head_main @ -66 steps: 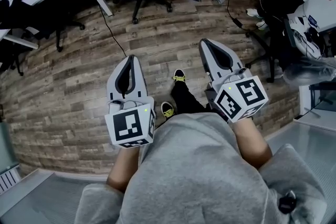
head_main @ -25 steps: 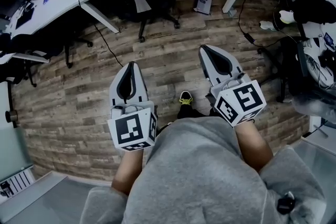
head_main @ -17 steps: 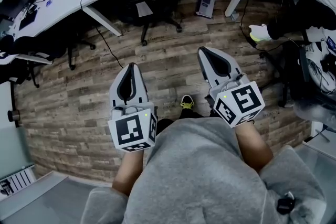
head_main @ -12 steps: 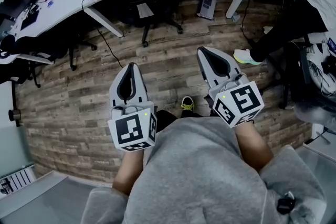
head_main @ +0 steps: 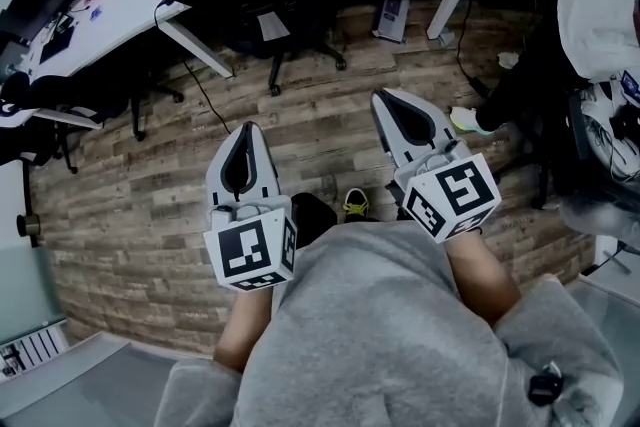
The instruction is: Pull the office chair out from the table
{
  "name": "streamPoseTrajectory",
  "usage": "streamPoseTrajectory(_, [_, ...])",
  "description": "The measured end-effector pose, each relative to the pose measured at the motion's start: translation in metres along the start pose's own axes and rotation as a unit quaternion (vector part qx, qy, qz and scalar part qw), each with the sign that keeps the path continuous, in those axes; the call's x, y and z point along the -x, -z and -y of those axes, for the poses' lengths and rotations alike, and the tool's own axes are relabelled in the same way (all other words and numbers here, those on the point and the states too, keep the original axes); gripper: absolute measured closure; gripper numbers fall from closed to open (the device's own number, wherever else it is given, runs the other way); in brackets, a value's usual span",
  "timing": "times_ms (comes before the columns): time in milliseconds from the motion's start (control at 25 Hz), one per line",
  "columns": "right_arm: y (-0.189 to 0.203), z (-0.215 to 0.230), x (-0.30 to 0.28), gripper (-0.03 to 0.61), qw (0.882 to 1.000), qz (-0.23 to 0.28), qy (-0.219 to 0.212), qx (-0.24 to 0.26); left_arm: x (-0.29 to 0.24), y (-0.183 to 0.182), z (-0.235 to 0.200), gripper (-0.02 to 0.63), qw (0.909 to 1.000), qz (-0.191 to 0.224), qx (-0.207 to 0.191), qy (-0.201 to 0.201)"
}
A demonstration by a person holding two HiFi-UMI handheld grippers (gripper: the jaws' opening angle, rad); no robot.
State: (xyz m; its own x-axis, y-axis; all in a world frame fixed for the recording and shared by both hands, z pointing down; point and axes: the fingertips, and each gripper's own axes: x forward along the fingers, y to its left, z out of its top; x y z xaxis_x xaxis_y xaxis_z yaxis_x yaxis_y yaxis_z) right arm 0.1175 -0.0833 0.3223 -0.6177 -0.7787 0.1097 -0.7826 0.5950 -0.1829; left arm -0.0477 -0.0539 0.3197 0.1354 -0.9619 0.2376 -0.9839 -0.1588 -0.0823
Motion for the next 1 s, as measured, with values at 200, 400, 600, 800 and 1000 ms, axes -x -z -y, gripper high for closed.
streamPoseTrajectory(200, [0.0,0.0,0.001,0.549,1.0,0.0,-0.003,0.004,-0.001,0.001,0.002,0.603,1.0,0.004,0.002,-0.002])
streamPoseTrajectory(400, [-0.002,0.0,0.002,0.549,1.0,-0.001,-0.008,0.004,-0.002,-0.003,0.004,0.603,0.9999,0.007,0.005,-0.005])
streamPoseTrajectory(600, [-0.006,0.0,-0.002,0.549,1.0,0.005,-0.01,-0.002,-0.002,-0.01,0.0,0.603,0.9999,0.009,-0.002,-0.009])
streamPoseTrajectory(800, [0.0,-0.003,-0.008,0.549,1.0,0.003,-0.011,-0.007,-0.002,-0.006,-0.005,0.603,0.9999,0.006,-0.005,-0.01])
streamPoseTrajectory(1000, [0.003,-0.012,-0.022,0.549,1.0,-0.001,-0.016,-0.002,-0.008,-0.003,-0.018,0.603,0.9999,0.009,-0.001,-0.01])
